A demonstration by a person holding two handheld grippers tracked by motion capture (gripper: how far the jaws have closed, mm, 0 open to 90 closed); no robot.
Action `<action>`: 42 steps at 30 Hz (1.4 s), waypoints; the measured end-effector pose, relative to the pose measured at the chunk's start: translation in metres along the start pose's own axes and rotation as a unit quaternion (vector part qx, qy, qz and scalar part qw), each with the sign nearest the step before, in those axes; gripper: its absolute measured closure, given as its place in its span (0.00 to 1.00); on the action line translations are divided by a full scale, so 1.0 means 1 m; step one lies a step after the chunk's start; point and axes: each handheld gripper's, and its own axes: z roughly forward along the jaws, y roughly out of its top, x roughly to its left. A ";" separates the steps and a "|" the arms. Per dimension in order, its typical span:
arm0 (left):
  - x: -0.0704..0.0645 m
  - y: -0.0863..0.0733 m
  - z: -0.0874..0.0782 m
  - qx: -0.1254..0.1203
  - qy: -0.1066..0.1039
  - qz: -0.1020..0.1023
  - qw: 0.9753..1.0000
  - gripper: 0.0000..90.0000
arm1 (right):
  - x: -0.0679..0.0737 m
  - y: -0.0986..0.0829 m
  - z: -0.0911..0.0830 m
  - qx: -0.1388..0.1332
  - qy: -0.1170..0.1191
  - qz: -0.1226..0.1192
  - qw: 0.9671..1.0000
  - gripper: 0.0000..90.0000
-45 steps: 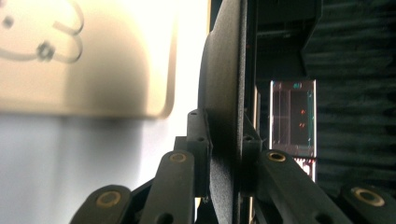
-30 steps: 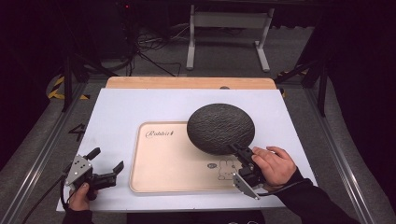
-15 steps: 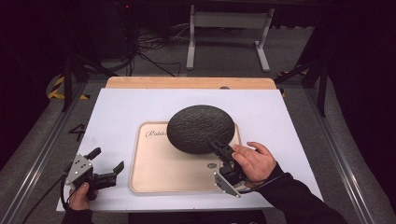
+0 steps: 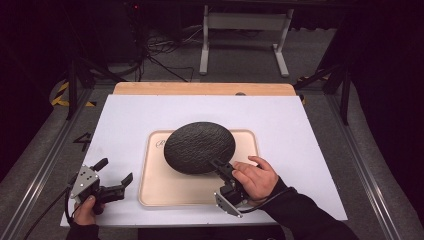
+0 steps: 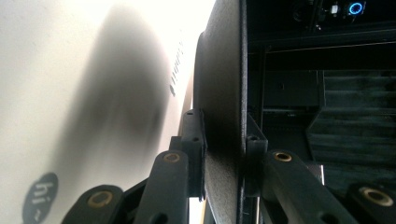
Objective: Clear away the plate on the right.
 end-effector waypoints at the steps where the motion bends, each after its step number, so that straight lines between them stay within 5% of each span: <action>1: 0.000 0.000 0.000 0.000 0.000 0.000 1.000 0.00 | 0.001 0.001 0.001 0.000 0.000 0.000 1.000 0.86; 42: 0.000 0.000 0.000 0.001 -0.001 -0.001 1.000 0.00 | 0.034 0.000 0.013 0.010 0.050 0.013 0.999 0.86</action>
